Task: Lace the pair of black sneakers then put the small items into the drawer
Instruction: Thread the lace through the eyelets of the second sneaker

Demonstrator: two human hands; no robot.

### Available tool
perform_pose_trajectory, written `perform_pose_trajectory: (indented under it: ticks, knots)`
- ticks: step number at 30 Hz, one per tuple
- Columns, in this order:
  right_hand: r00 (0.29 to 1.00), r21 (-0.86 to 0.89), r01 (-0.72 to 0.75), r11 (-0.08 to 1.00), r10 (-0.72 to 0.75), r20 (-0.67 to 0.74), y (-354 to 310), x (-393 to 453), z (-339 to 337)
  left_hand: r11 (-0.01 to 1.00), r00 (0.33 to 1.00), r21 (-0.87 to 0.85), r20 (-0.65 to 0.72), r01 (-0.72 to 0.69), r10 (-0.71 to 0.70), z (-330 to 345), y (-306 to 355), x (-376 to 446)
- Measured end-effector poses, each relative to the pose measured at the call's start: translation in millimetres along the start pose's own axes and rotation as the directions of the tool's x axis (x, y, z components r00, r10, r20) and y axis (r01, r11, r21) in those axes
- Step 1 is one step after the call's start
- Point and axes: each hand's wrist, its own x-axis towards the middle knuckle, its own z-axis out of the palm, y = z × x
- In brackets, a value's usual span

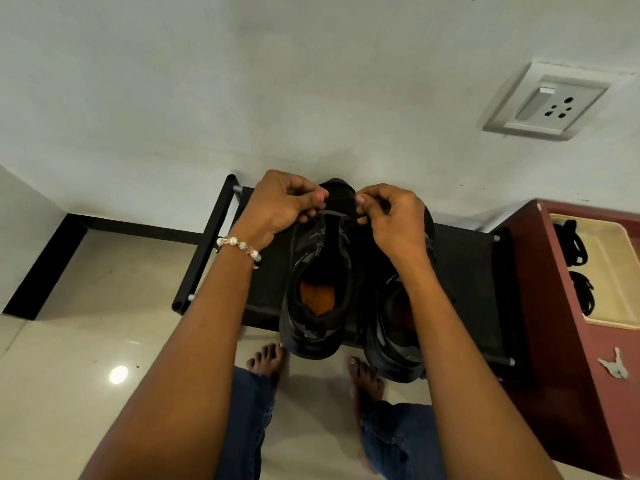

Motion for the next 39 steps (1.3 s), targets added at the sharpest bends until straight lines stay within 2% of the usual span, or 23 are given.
perform_pose_trajectory:
  ticks: [2,5,8,13,16,17,19,21,23,26,30,35,39]
  knots:
    - [1.000,-0.141,0.019,0.990,-0.017,0.013,5.7,1.9,2.5,1.000,1.000,-0.006,0.012,0.019,-0.019,-1.3,-1.7,1.1]
    - [0.983,-0.407,0.180,0.895,-0.147,0.112,3.5,0.9,7.5,0.997,0.999,-0.055,0.001,0.054,-0.054,1.1,-1.5,0.7]
    - [0.950,-0.282,0.285,0.916,-0.231,0.209,-7.3,-4.9,15.7,0.992,0.996,-0.100,-0.037,0.076,-0.080,5.6,-0.2,-0.5]
    - [0.965,-0.041,0.180,0.983,-0.168,0.203,-9.5,-4.6,23.8,0.987,0.991,-0.106,-0.048,0.122,-0.128,6.7,-1.8,-3.3]
    - [0.978,-0.031,0.105,0.994,-0.098,0.184,-6.9,-1.4,21.6,0.980,0.986,-0.139,-0.061,0.144,-0.154,4.6,-3.4,-4.2]
    - [0.983,-0.066,0.092,0.994,-0.080,0.165,-5.4,-0.8,21.6,0.984,0.984,-0.103,-0.094,0.142,-0.152,4.4,-5.2,-3.7]
    - [0.993,-0.137,0.060,0.989,-0.045,0.113,-1.7,-0.6,22.7,0.983,0.982,0.111,-0.141,0.146,-0.129,6.0,-11.2,-1.1]
    - [0.995,-0.202,0.012,0.979,0.008,0.095,1.5,0.1,24.9,0.937,0.985,0.309,-0.095,0.164,-0.141,11.3,-15.4,-2.0]
    - [0.991,-0.267,-0.027,0.963,0.061,0.117,4.3,0.2,27.5,0.903,0.984,0.392,-0.053,0.175,-0.168,18.5,-17.0,-5.2]
    - [0.984,-0.321,-0.030,0.946,0.085,0.159,6.2,-1.2,30.8,0.865,0.982,0.466,-0.088,0.187,-0.164,23.0,-15.5,-7.9]
    - [0.987,-0.338,-0.012,0.941,0.067,0.149,7.4,-2.2,36.7,0.886,0.974,0.406,-0.133,0.224,-0.185,18.7,-18.8,-5.6]
    - [0.984,-0.417,-0.023,0.908,0.095,0.152,7.7,-0.1,45.2,0.923,0.970,0.301,-0.111,0.239,-0.214,9.6,-19.9,-5.0]
    - [0.981,-0.363,-0.111,0.925,0.160,0.108,11.6,-0.9,59.2,0.944,0.975,0.244,-0.067,0.224,-0.214,5.7,-23.9,-4.2]
